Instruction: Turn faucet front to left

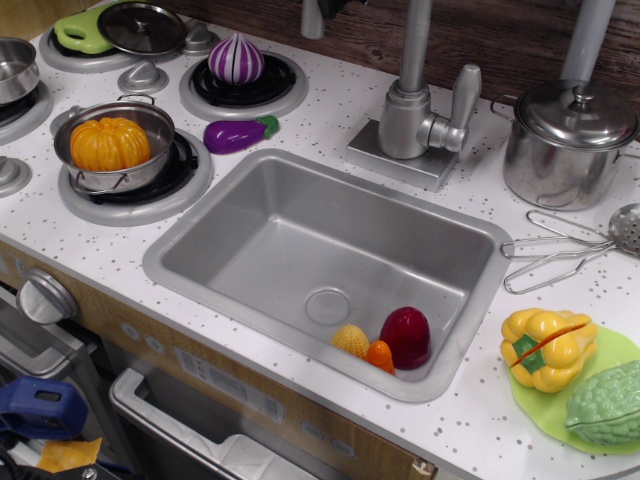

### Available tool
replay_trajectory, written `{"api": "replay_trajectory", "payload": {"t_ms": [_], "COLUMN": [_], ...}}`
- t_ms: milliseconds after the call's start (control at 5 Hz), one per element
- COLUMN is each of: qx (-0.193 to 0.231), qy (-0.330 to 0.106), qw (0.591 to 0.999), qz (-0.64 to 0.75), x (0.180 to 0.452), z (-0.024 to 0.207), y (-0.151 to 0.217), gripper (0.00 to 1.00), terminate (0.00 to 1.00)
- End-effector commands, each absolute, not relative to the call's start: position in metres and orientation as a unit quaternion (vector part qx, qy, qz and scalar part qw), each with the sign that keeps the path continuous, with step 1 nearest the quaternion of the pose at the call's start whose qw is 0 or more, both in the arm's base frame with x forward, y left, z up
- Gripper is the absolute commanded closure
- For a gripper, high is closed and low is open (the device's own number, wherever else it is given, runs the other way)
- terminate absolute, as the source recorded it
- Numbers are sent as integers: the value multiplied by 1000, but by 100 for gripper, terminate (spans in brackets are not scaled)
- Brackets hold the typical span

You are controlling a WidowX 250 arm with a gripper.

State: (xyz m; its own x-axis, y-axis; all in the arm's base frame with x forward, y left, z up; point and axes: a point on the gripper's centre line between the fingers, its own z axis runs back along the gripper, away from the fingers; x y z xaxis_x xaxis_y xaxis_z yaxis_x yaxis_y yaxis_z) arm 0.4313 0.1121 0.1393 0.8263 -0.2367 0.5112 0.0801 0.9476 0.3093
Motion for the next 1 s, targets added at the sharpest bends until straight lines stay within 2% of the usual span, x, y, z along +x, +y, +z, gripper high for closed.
{"api": "replay_trajectory", "payload": {"t_ms": [0, 400, 600, 800], "qx": [168, 214, 207, 216], "qy": [-350, -404, -414, -404], "qw": [922, 889, 886, 888], "qz": [-17, -27, -25, -27], "x": [442, 448, 451, 451], "z": [149, 142, 137, 136], "y": [147, 166, 172, 172], "gripper": [100, 100, 100, 100], "terminate": [0, 0, 0, 100]}}
